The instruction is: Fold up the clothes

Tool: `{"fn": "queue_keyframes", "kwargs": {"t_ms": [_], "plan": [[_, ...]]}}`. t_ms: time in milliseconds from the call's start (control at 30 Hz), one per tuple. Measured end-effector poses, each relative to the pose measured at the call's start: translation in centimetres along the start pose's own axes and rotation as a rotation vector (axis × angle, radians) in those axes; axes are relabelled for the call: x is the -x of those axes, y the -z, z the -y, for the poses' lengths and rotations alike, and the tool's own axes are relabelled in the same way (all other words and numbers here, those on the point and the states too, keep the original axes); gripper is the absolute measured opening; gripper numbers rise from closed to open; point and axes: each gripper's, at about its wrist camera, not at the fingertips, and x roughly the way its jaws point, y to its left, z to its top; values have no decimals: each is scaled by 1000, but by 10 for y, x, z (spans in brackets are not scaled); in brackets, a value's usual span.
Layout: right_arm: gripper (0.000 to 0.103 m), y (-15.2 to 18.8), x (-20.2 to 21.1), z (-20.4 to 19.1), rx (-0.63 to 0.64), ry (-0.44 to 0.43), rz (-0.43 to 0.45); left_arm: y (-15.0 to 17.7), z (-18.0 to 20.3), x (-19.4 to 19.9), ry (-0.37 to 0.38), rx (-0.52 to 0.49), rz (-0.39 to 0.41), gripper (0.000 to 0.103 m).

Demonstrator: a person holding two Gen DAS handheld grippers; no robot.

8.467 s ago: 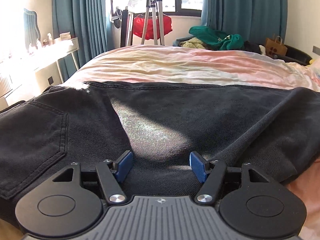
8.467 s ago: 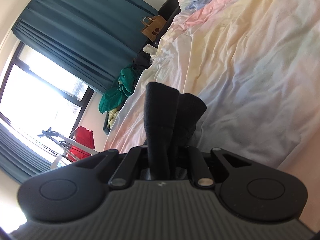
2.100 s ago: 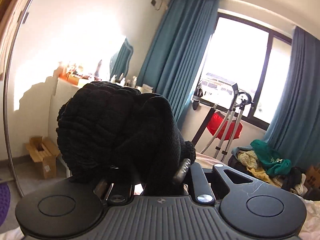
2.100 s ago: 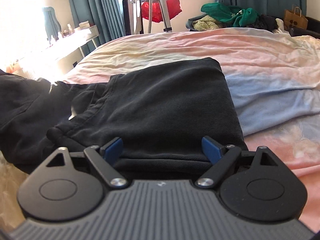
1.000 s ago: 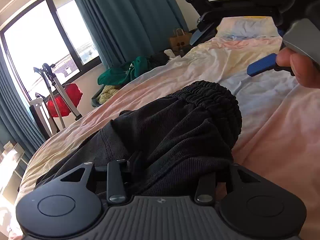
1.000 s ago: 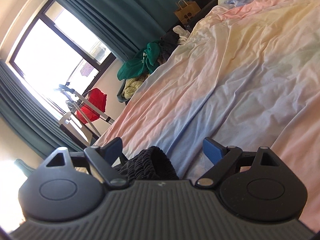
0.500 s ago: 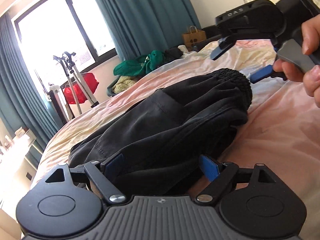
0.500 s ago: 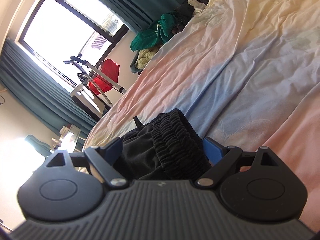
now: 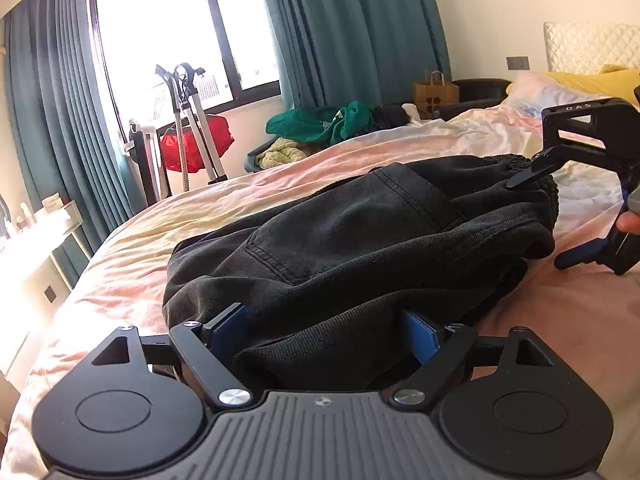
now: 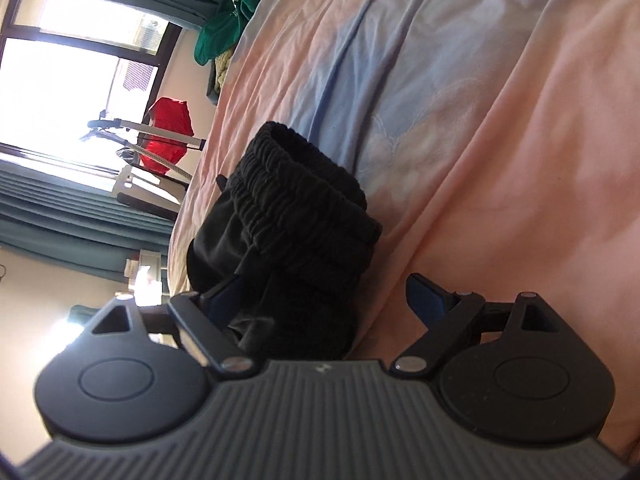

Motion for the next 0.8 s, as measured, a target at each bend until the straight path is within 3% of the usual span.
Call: {"fn": "queue_keyframes", "kwargs": {"t_ms": [133, 167, 233, 267, 467, 533, 667, 800], "plan": [[88, 7, -11, -9, 22, -35, 13, 1, -11, -4, 13, 37, 10, 85], [76, 8, -13, -10, 24, -44, 19, 0, -13, -4, 16, 44, 13, 85], [69, 9, -16, -14, 31, -41, 37, 4, -15, -2, 5, 37, 32, 85], [57, 10, -15, -17, 55, -28, 54, 6, -15, -1, -1, 33, 42, 85], [35, 17, 2, -53, 303, -14, 181, 7, -2, -3, -30, -75, 55, 85], [32, 16, 5, -58, 337, -47, 206, 9, 3, -6, -51, -121, 53, 86], [32, 4, -1, -63, 362, -84, 217, 9, -1, -8, -44, -88, 51, 86], [31, 0, -9, -67, 407, -89, 221, 9, -5, -9, -37, -54, 49, 73]]}}
